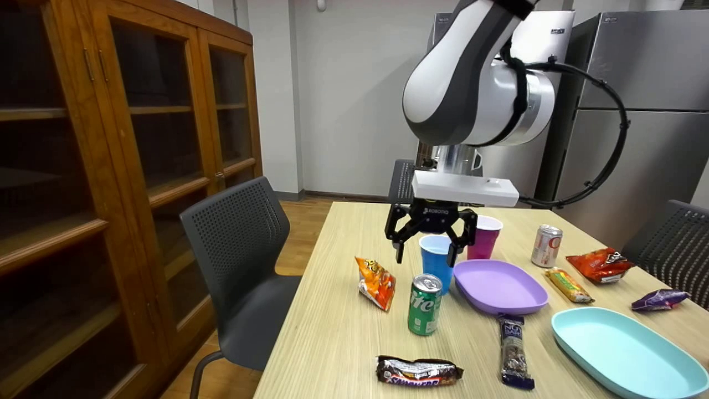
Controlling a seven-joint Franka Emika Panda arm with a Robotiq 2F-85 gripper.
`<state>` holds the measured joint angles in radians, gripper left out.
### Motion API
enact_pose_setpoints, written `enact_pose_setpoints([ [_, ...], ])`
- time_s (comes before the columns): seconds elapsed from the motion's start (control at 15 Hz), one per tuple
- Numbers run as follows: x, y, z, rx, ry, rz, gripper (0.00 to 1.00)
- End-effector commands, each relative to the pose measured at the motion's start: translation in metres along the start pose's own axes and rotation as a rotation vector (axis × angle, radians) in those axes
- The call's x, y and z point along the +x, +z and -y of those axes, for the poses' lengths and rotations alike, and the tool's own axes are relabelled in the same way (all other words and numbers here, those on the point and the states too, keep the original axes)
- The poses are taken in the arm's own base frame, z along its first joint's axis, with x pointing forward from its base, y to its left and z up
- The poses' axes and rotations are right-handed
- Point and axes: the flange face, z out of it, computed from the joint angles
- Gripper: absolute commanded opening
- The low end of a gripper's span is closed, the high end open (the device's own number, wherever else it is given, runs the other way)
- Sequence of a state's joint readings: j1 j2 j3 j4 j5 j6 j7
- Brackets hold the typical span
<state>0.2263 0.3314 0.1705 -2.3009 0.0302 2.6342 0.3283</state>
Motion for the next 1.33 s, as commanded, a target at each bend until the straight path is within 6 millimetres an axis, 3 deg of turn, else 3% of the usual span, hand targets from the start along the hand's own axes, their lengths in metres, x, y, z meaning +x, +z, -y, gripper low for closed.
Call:
enact_pose_setpoints([
  [0.0, 0.014, 0.011, 0.003, -0.017, -0.014, 0.003, 1.00],
  [0.53, 0.015, 0.014, -0.003, -0.007, 0.010, 0.008, 1.00],
  [1.27, 0.011, 0.039, -0.008, -0.021, -0.026, 0.010, 1.00],
])
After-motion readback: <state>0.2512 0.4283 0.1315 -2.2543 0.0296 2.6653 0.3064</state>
